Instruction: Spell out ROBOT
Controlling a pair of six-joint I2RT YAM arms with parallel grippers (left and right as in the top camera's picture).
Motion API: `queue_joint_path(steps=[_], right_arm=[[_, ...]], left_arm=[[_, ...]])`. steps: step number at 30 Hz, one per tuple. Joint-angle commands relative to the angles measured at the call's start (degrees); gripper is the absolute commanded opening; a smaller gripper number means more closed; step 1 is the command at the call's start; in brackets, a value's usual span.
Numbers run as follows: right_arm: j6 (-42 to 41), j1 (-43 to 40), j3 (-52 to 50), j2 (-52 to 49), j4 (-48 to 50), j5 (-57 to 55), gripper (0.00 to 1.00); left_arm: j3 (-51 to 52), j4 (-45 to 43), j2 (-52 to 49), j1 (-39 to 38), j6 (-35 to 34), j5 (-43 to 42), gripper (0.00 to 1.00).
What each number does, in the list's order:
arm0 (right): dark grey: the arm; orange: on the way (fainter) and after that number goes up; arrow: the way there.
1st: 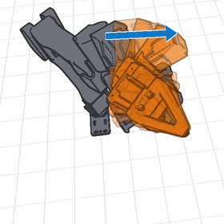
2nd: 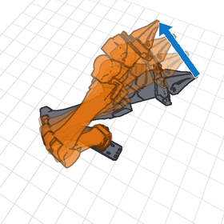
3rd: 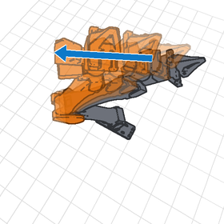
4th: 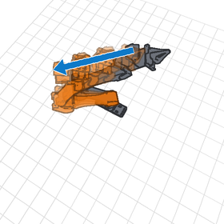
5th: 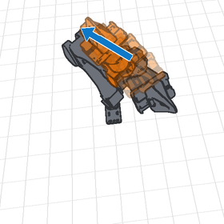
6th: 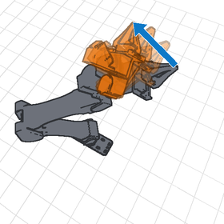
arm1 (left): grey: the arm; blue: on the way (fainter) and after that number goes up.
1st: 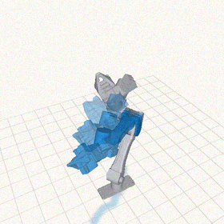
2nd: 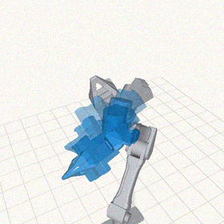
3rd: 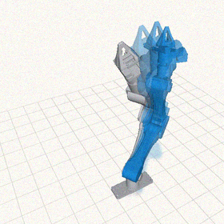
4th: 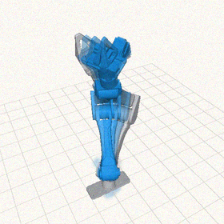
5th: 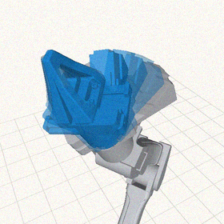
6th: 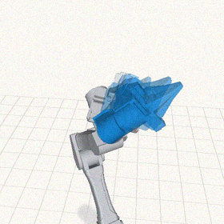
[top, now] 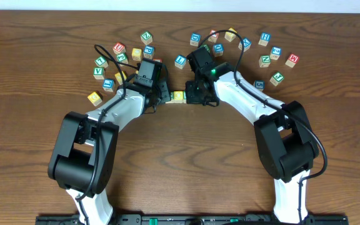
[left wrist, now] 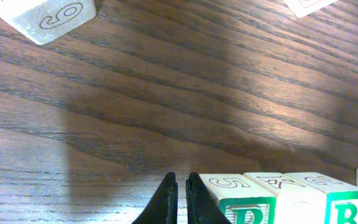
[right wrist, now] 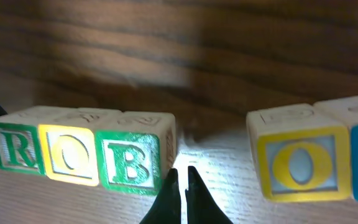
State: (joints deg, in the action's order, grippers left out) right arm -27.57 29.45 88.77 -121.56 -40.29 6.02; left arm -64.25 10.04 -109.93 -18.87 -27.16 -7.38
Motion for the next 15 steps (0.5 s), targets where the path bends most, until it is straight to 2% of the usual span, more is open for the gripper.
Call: queue_joint_path(steps=[1,8,15], right_arm=[[0.83,-0.98,1.38,1.81,-0.20,-0.35,0.01],[0.90,-4.76,1.40,6.69,-0.83,-3.30,0.02],[1.97,-11.28,1.38,6.78,-2.99,-4.15,0.03]], left_arm=[[0.44,-0.07,-0.15,0.15,-0.33,0.31,0.07],[0.44,-0.07,-0.15,0.15,-0.33,0.31,0.07],[0.44,-0.13,-0.15,0.15,-0.33,0.31,0.07]])
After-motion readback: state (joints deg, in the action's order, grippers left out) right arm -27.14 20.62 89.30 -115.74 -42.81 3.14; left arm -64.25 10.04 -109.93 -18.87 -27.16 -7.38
